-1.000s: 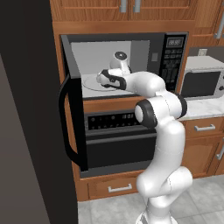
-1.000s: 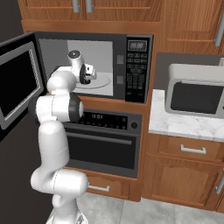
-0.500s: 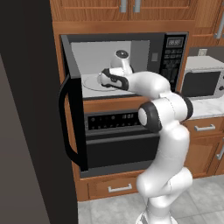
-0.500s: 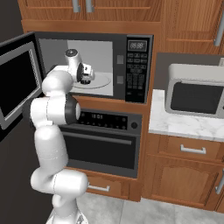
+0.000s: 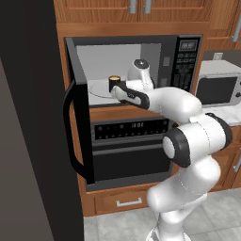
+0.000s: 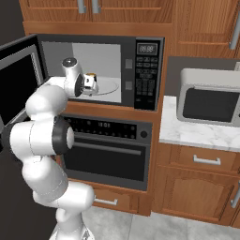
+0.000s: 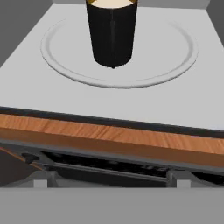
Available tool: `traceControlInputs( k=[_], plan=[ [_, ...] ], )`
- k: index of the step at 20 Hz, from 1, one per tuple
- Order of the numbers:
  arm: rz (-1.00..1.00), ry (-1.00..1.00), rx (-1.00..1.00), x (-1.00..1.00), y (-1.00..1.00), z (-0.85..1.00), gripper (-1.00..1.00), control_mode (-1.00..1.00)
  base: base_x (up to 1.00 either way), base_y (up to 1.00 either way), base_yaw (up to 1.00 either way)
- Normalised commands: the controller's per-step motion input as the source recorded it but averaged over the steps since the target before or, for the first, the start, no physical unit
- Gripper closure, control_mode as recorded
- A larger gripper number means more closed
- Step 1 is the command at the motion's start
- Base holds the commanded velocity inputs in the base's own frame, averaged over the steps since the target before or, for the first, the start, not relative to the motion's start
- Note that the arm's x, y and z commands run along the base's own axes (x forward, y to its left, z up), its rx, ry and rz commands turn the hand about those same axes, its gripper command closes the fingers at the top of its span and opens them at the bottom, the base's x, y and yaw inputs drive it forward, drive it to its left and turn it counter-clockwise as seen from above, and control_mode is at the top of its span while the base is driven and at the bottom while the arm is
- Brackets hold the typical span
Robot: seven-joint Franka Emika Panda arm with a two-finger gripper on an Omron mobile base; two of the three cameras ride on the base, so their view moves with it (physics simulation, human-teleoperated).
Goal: Pick the mug from the counter and place it inside the microwave. Then close the microwave.
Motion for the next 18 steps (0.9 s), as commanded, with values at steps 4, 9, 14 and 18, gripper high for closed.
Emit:
traceControlInputs(
  k=[4, 9, 14, 18],
  plan=[
    [0.0, -0.05, 0.0, -0.76, -0.16, 0.08, -1.0, -1.0, 0.0, 0.0, 0.0],
    [0.0, -0.01, 0.0, -0.56, -0.15, 0.37, -1.0, -1.0, 0.0, 0.0, 0.0],
    [0.0, 0.0, 0.0, -0.52, -0.06, 0.43, -1.0, -1.0, 0.0, 0.0, 0.0],
    [0.0, 0.0, 0.0, -0.64, -0.03, 0.23, -1.0, -1.0, 0.0, 0.0, 0.0]
  ],
)
